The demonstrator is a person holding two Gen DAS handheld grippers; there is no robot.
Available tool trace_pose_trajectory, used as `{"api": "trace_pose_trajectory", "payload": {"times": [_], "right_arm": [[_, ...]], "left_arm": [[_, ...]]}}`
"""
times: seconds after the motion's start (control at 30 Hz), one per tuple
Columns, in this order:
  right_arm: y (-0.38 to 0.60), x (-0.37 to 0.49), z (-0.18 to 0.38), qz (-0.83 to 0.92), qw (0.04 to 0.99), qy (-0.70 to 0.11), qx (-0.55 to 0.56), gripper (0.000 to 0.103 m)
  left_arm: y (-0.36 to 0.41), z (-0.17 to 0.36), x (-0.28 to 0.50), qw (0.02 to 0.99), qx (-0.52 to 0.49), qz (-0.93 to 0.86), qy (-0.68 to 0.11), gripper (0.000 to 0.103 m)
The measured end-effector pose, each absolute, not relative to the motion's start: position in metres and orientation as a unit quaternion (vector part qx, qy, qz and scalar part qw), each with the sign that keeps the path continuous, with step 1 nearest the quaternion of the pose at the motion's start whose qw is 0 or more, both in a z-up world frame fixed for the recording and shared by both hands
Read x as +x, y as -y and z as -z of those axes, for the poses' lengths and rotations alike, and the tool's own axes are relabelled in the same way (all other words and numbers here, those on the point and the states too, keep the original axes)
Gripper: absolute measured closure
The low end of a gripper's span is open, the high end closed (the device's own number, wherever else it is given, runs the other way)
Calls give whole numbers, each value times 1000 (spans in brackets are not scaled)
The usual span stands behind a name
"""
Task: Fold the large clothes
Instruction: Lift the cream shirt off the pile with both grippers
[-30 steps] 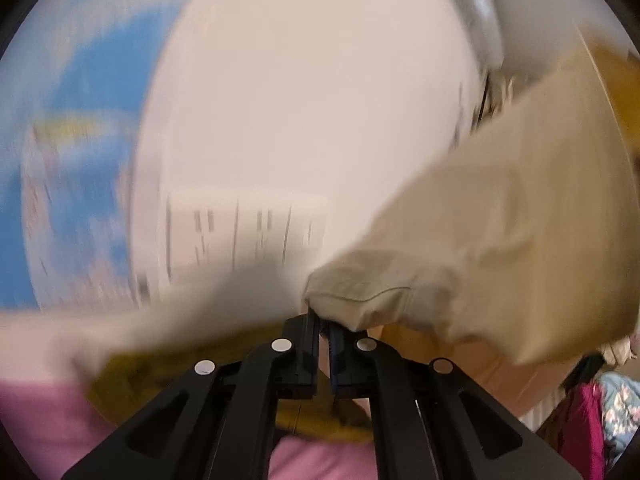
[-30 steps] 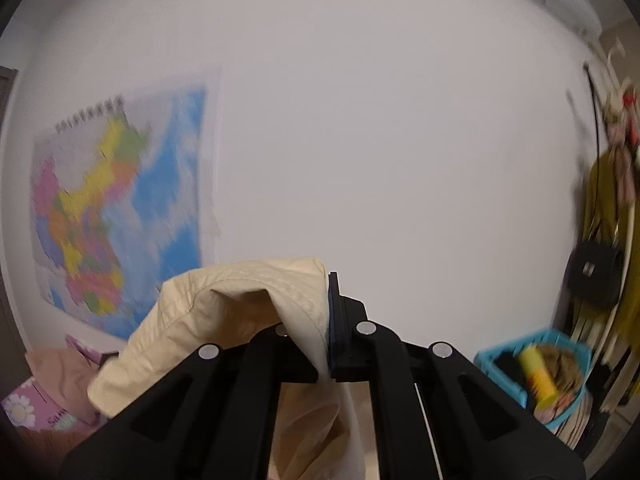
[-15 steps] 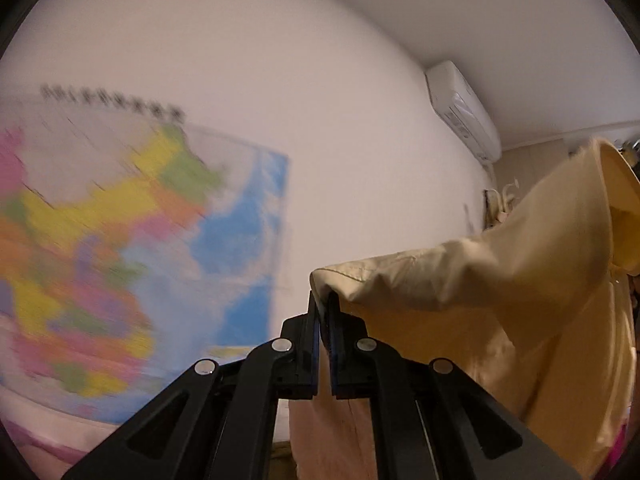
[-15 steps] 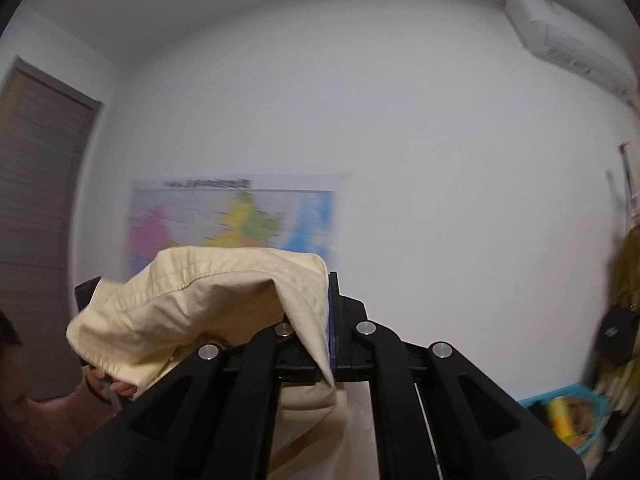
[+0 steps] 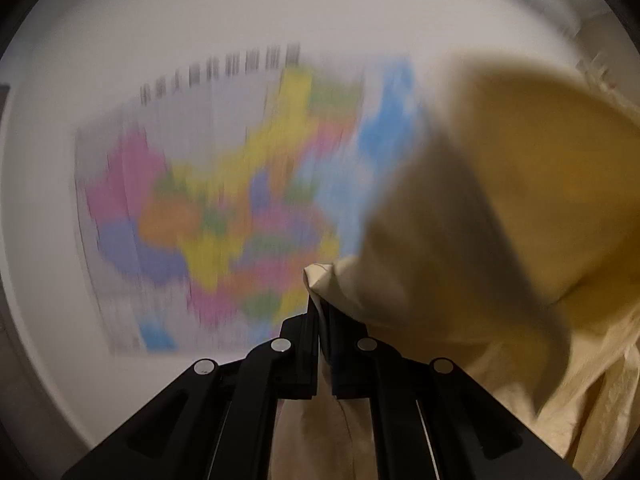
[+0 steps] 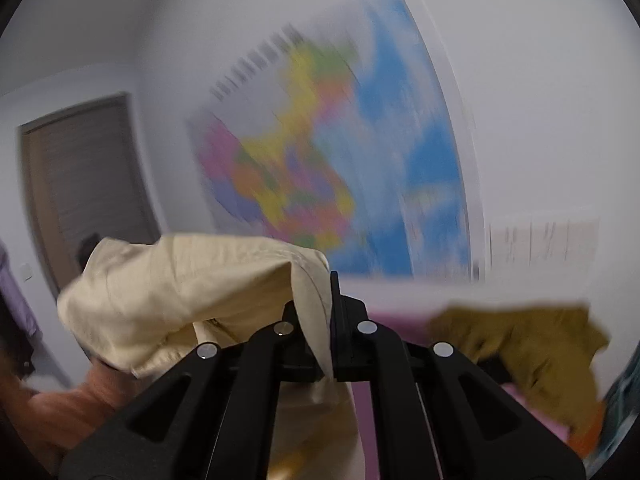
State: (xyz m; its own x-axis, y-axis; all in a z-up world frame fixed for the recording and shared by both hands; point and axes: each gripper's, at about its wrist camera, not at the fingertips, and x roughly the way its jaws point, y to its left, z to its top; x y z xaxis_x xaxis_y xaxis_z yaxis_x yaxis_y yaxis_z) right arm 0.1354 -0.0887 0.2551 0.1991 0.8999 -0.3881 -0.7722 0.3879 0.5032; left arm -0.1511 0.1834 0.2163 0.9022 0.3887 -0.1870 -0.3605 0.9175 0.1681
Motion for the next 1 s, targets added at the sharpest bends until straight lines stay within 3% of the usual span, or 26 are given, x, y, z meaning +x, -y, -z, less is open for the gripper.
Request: {"api": "trace_pose_trajectory", "payload": {"times": [0.13, 0.3, 0.37, 0.43, 0.5, 0.57, 0.6, 0.7, 0.73, 0.83, 0.97, 1.0], "right_arm": [[34, 199, -148, -511, 737, -423, 127, 100], [1, 250, -24, -444, 721, -525, 87, 99], [-6, 254, 5, -408, 732, -545, 34, 90], [-7, 254, 9, -378, 756, -534, -25, 70], [-7, 248, -5, -379, 767, -513, -63, 66], [-10, 232, -32, -383, 788, -462, -140, 40], [-12, 215, -51, -395, 793, -424, -188, 36], [-20, 168, -84, -431, 781, -338, -301, 36], [-22, 155, -84, -445, 769, -322, -326, 35], [-46, 118, -66, -480, 710, -297, -420, 32], [-75, 90, -2, -469, 638, -261, -552, 32], [-82, 89, 15, -465, 627, -258, -569, 32]], "left_arm": [[-234, -149, -65, 958, 20, -184, -221, 100], [-267, -48, 15, 920, -9, -169, -353, 100], [-277, -37, 21, 911, -14, -159, -380, 93], [-287, -35, 17, 909, -18, -162, -384, 78], [-298, -38, 1, 914, -30, -146, -377, 65], [-298, -43, -17, 921, -42, -106, -373, 62], [-291, -46, -25, 925, -39, -87, -367, 56], [-266, -53, -50, 936, -8, -42, -350, 35], [-256, -51, -58, 934, 8, -22, -357, 32], [-230, -42, -64, 923, 37, 18, -382, 31], [-209, -16, -56, 898, 80, 16, -431, 30], [-208, -8, -51, 890, 84, 10, -447, 36]]}}
